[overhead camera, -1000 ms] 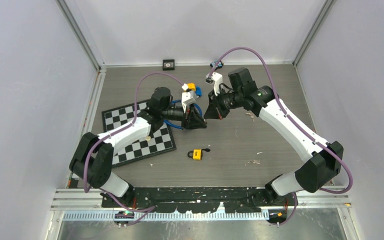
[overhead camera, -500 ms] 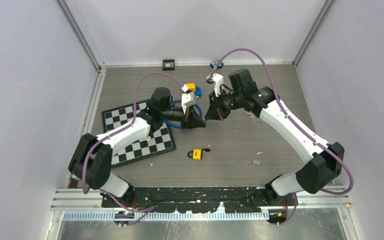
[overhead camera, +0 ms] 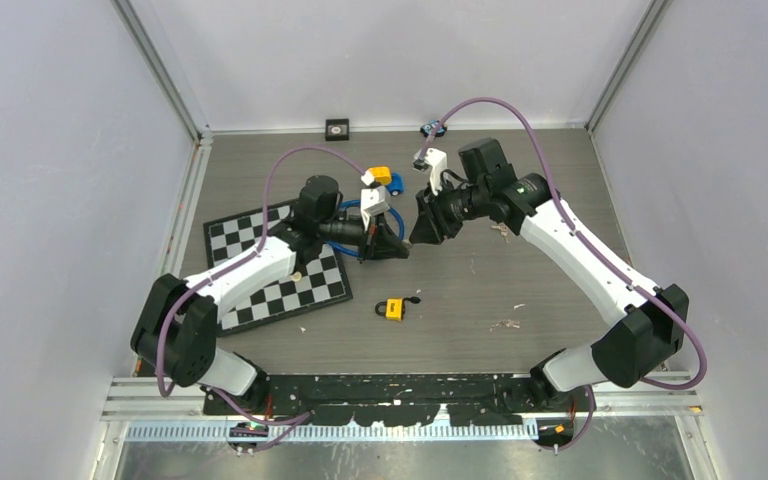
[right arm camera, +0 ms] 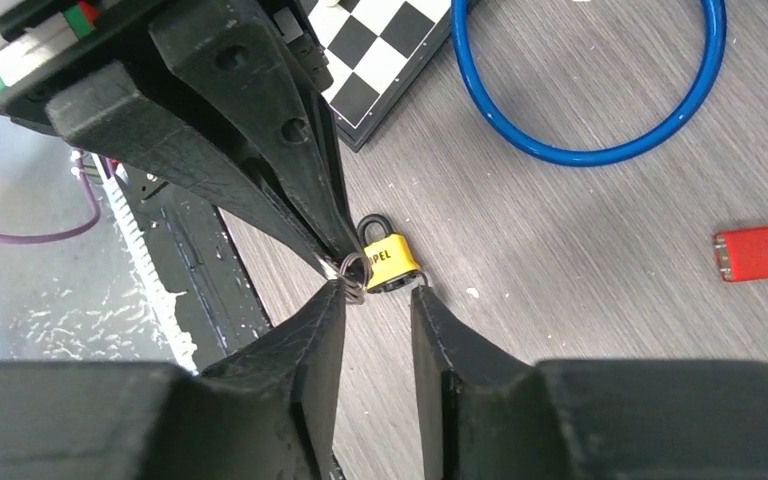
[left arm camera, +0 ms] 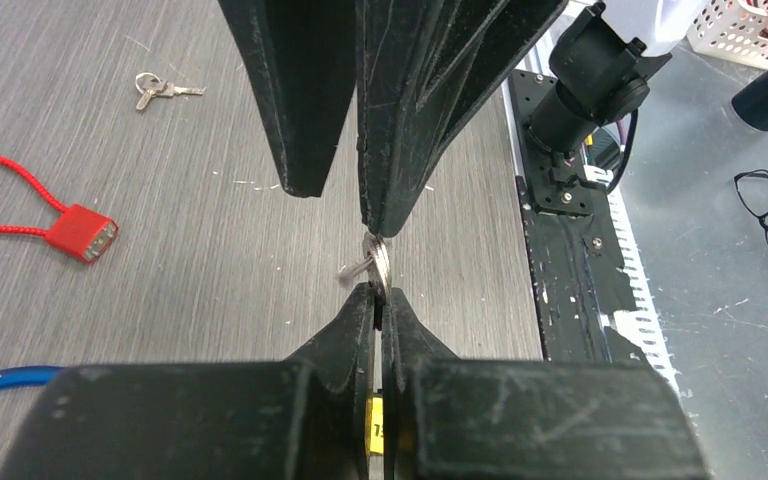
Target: Unlock with the key
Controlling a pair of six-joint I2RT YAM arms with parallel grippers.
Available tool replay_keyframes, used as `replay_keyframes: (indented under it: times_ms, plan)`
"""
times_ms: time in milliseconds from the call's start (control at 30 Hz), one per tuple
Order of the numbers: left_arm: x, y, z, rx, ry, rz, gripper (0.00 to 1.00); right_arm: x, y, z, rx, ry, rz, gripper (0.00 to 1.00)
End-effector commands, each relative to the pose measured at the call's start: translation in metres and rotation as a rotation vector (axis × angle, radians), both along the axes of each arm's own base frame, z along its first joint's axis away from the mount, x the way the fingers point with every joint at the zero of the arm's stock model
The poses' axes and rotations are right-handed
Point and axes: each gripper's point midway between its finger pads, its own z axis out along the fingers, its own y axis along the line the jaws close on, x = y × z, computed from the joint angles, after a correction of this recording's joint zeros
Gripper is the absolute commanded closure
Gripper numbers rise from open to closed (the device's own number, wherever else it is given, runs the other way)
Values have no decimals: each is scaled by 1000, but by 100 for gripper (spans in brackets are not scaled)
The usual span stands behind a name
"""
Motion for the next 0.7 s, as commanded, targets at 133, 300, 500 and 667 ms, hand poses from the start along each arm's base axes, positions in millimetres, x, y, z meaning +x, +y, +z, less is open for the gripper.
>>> replay_keyframes:
  times_ms: [133, 300, 500, 667]
  plan:
    - [-14, 2, 20, -45, -14, -31, 100, -9, 5, 8, 45, -7, 71, 53]
    - [-14, 1, 21, -50, 4, -32, 100, -14, 11, 5, 54, 9, 113, 52]
    - [-15, 1, 22, -53, 18, -28, 100, -23, 17, -5, 51, 39, 164, 70]
    - [-15, 1, 21, -54, 22, -28, 100, -22, 18, -9, 44, 41, 170, 81]
